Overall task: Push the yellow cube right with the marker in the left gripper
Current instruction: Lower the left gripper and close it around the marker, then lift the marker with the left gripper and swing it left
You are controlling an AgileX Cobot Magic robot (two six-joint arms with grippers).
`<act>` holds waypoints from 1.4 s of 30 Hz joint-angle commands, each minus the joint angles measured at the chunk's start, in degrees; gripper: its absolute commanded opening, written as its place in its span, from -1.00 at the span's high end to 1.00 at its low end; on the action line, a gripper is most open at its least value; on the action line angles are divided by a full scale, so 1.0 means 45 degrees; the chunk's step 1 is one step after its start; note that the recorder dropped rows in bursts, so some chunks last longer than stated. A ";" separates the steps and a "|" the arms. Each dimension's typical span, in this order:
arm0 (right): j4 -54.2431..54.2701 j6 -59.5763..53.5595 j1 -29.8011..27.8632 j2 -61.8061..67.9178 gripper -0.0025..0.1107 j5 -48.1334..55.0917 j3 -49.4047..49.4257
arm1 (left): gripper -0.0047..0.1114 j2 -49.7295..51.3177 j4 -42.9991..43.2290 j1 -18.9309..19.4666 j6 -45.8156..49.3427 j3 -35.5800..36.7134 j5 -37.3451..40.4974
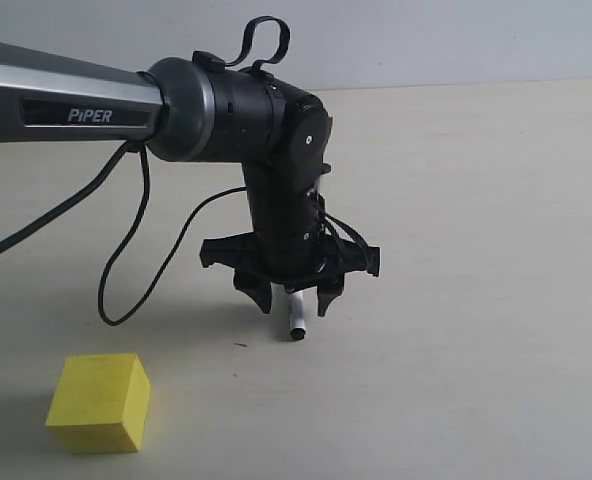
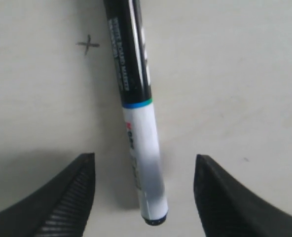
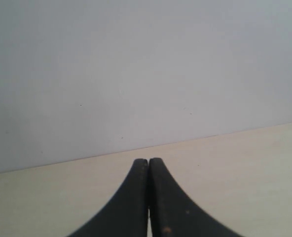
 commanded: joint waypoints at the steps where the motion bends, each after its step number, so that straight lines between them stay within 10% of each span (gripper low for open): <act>1: 0.0007 0.0016 -0.0066 -0.0105 0.96 -0.0173 0.0060 | -0.08 0.0167 0.0088 -0.0036 -0.0012 -0.0041 -0.0182; 18: 0.0007 0.0016 -0.0066 -0.0105 0.96 -0.0173 0.0060 | 0.40 0.0293 0.0141 -0.0013 0.0129 -0.0041 -0.0372; 20: 0.0007 0.0016 -0.0066 -0.0105 0.96 -0.0173 0.0060 | 0.93 0.0171 0.0170 0.0011 0.1105 -0.0407 -0.0150; 26: 0.0007 0.0016 -0.0066 -0.0105 0.96 -0.0173 0.0060 | 0.92 -0.2317 0.1013 0.0030 0.6014 -0.2514 0.3062; 32: 0.0004 0.0042 -0.0066 -0.0105 0.96 -0.0173 0.0060 | 0.92 -0.7670 0.2550 -0.0272 1.1598 0.2441 0.3062; 37: 0.0004 0.0042 -0.0066 -0.0105 0.96 -0.0173 0.0060 | 0.92 -1.0910 0.6921 -0.0188 1.1921 0.6973 0.3062; 42: 0.0004 0.0042 -0.0066 -0.0105 0.96 -0.0173 0.0060 | 0.92 -1.2150 0.6570 0.0979 1.5513 0.9055 0.3062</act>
